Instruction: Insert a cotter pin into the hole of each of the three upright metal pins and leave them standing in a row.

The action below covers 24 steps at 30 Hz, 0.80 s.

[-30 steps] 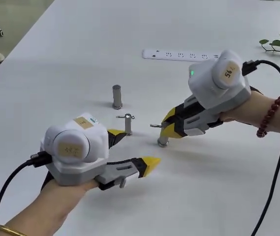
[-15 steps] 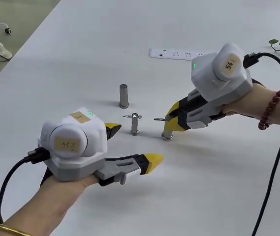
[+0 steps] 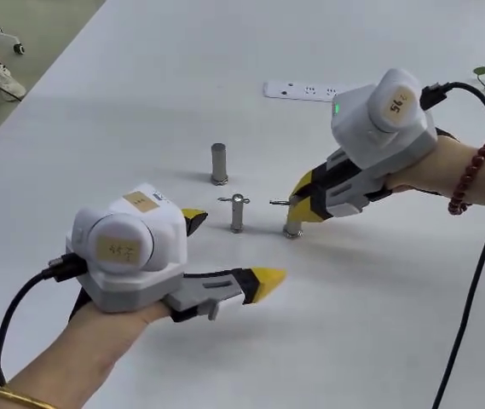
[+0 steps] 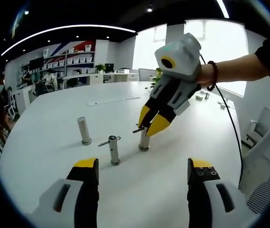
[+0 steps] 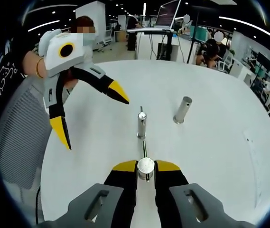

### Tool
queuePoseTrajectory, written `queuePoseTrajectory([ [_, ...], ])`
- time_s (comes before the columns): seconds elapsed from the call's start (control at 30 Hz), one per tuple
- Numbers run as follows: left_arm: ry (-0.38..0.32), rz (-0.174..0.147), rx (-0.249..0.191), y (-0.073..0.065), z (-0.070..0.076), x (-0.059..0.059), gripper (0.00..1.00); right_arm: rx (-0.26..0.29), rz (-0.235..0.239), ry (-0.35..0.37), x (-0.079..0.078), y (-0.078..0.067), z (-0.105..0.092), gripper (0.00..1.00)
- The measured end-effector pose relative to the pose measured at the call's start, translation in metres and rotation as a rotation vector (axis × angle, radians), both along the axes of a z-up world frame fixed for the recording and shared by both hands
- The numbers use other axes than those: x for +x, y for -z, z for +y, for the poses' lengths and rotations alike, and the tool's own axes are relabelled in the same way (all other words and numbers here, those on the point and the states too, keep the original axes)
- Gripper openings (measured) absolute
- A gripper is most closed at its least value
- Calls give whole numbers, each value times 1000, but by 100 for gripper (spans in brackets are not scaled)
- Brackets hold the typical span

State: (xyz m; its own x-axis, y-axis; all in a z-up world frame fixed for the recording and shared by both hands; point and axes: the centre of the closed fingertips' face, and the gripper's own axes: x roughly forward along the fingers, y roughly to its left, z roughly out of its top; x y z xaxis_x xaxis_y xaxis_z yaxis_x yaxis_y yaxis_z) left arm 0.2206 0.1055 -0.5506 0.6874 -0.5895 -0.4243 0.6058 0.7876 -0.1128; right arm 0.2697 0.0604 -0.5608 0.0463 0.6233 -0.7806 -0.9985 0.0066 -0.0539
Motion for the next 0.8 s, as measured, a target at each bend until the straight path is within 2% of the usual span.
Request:
queuePoseTrajectory([
  [0.27,-2,0,6,2,0,-1,80,-2,-7,-38,0,0,0,8],
  [0.53,0,0,22,3,2,-2,85,-2,9,-16,3,1,-1,9],
  [0.73,-10,-6,16,1,1,0,90,-4,9,-9,4,1,0,9],
  [0.8,-9,-10,19,0,1,0,92,12,30,2,2,-1,2,11],
])
